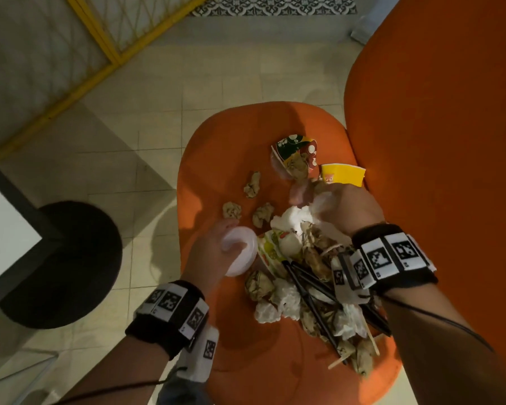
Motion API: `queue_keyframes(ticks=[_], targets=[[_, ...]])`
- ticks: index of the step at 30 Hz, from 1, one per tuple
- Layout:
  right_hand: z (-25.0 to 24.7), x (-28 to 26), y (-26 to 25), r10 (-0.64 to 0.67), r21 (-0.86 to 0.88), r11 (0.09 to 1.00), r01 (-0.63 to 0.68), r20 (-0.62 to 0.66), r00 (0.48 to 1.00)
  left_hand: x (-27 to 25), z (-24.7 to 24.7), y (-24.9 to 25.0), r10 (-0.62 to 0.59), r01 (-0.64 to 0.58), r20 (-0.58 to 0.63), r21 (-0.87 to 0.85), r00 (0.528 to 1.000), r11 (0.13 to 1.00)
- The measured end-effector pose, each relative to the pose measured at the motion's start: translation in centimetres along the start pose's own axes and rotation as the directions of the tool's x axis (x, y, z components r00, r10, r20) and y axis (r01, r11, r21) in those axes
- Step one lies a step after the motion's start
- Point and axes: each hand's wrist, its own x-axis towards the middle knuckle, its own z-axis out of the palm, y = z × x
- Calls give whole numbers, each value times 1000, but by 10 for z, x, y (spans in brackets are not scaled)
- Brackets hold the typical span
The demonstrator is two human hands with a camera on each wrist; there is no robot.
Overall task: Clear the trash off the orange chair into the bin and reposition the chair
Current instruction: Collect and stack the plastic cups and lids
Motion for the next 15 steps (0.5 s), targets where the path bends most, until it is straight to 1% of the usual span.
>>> queue_keyframes(ticks=[2, 5, 7, 8, 9, 11, 12, 13, 15], targets=[[-1, -6, 4, 22, -8, 1000, -22, 20, 1000, -6, 5, 5, -27, 25, -39, -60, 999, 998], [-5, -16, 13, 11, 21, 1000, -12, 55, 998, -11, 11, 9, -73, 68, -35, -112, 997, 991], [-10, -23, 21, 19, 70, 997, -26, 92, 996, -9, 11, 16, -100, 94, -25, -164, 995, 982], [-12, -25, 24, 31, 122, 992, -44, 104, 994, -4, 11, 23, -128, 121, -29, -192, 991, 974], [-12, -27, 29, 39, 178, 982, -59, 115, 993, 2, 10, 30, -168, 157, -37, -196, 985, 968], [-11, -28, 38, -5, 234, 972, -31, 150, 989, 20, 7, 44, -218, 210, -57, -117, 974, 971], [-10, -29, 42, -33, 246, 969, -11, 173, 984, 32, 5, 51, -211, 206, -45, -87, 977, 975], [-8, -30, 44, -53, 279, 960, -5, 198, 979, 45, 4, 58, -183, 182, -7, -70, 983, 981], [-4, -30, 46, -91, 391, 920, -10, 240, 966, 76, 5, 68, -142, 145, 114, -18, 983, 989]])
